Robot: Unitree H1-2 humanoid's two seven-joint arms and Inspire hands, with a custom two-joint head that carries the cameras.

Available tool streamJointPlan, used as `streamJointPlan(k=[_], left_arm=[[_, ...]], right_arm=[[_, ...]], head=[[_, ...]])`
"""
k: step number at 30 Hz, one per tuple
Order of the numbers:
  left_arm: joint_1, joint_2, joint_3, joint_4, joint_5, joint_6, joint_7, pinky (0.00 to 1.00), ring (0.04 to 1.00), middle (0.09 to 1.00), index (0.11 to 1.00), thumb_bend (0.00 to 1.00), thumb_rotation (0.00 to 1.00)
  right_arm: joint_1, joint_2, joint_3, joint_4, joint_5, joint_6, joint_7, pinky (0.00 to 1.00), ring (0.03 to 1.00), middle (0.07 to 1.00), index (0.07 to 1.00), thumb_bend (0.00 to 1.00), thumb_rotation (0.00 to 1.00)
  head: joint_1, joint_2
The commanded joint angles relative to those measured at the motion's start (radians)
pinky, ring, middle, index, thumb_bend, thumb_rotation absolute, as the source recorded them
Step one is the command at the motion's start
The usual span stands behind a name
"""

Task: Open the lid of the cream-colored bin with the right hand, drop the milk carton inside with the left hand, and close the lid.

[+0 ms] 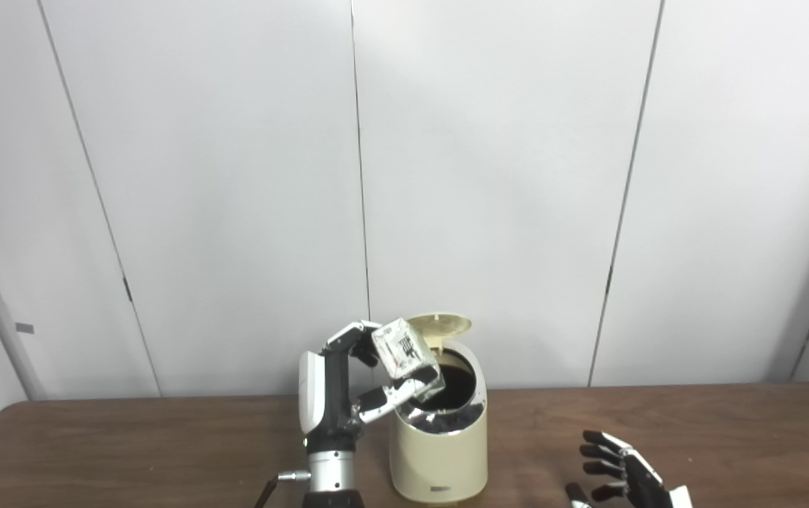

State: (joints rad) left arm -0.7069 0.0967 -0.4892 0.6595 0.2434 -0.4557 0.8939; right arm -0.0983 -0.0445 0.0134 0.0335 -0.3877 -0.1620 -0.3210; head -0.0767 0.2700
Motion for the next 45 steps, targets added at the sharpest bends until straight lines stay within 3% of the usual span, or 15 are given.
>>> streamJointPlan(k=[1, 6, 9, 16, 18, 23, 29, 35, 44, 45], left_arm=[[-0.054, 0.010, 0.004, 0.002, -0.001, -0.014, 0.011, 0.41, 0.463, 0.468, 0.487, 0.50, 0.00], [-0.052, 0.011, -0.001, 0.028, -0.017, -0.014, -0.035, 0.41, 0.466, 0.469, 0.485, 0.50, 0.00], [-0.049, 0.006, 0.003, 0.043, -0.024, -0.014, -0.056, 0.41, 0.465, 0.470, 0.484, 0.50, 0.00], [-0.037, 0.010, -0.015, 0.039, -0.017, -0.014, -0.065, 0.42, 0.464, 0.470, 0.487, 0.50, 0.00], [-0.037, 0.014, -0.024, 0.039, -0.008, -0.014, -0.057, 0.42, 0.464, 0.470, 0.486, 0.50, 0.00], [-0.040, 0.021, -0.053, 0.042, 0.015, -0.014, -0.028, 0.40, 0.462, 0.475, 0.480, 0.50, 0.00], [-0.034, 0.025, -0.064, 0.036, 0.016, -0.014, -0.029, 0.39, 0.463, 0.481, 0.474, 0.50, 0.00], [-0.032, 0.031, -0.078, 0.027, 0.023, -0.014, -0.027, 0.38, 0.462, 0.480, 0.478, 0.50, 0.00], [-0.026, 0.048, -0.072, 0.015, 0.000, -0.014, -0.098, 0.44, 0.505, 0.493, 0.483, 0.52, 0.00], [-0.025, 0.048, -0.071, 0.016, 0.002, -0.014, -0.100, 0.45, 0.511, 0.509, 0.485, 0.52, 0.03]], right_arm=[[0.065, 0.030, 0.020, 0.031, -0.016, -0.023, -0.014, 0.42, 0.593, 0.649, 0.745, 0.15, 0.04], [0.069, 0.031, 0.024, 0.012, -0.021, -0.008, -0.007, 0.49, 0.661, 0.704, 0.740, 0.16, 0.09], [0.070, 0.029, 0.025, 0.013, -0.017, -0.013, -0.006, 0.43, 0.610, 0.670, 0.745, 0.16, 0.11], [0.074, 0.036, 0.029, 0.010, -0.018, -0.021, -0.011, 0.45, 0.629, 0.703, 0.747, 0.16, 0.21], [0.075, 0.036, 0.031, 0.009, -0.025, -0.018, -0.012, 0.45, 0.627, 0.703, 0.745, 0.16, 0.22], [0.076, 0.036, 0.035, 0.007, -0.038, -0.019, -0.016, 0.62, 0.751, 0.772, 0.717, 0.18, 0.19], [0.081, 0.041, 0.035, 0.006, -0.037, -0.021, -0.016, 0.59, 0.727, 0.767, 0.746, 0.19, 0.22], [0.083, 0.044, 0.034, 0.010, -0.035, -0.029, -0.019, 0.66, 0.772, 0.790, 0.743, 0.20, 0.26], [0.088, 0.043, 0.033, 0.006, -0.032, -0.027, -0.015, 0.65, 0.764, 0.783, 0.748, 0.21, 0.23], [0.088, 0.043, 0.034, 0.006, -0.034, -0.028, -0.016, 0.65, 0.758, 0.779, 0.750, 0.21, 0.23]], head=[[0.000, 0.005], [-0.006, 0.014], [-0.006, 0.021], [-0.008, 0.028], [-0.009, 0.030], [-0.008, 0.032], [-0.008, 0.034], [-0.007, 0.034], [-0.006, 0.035], [-0.005, 0.035]])
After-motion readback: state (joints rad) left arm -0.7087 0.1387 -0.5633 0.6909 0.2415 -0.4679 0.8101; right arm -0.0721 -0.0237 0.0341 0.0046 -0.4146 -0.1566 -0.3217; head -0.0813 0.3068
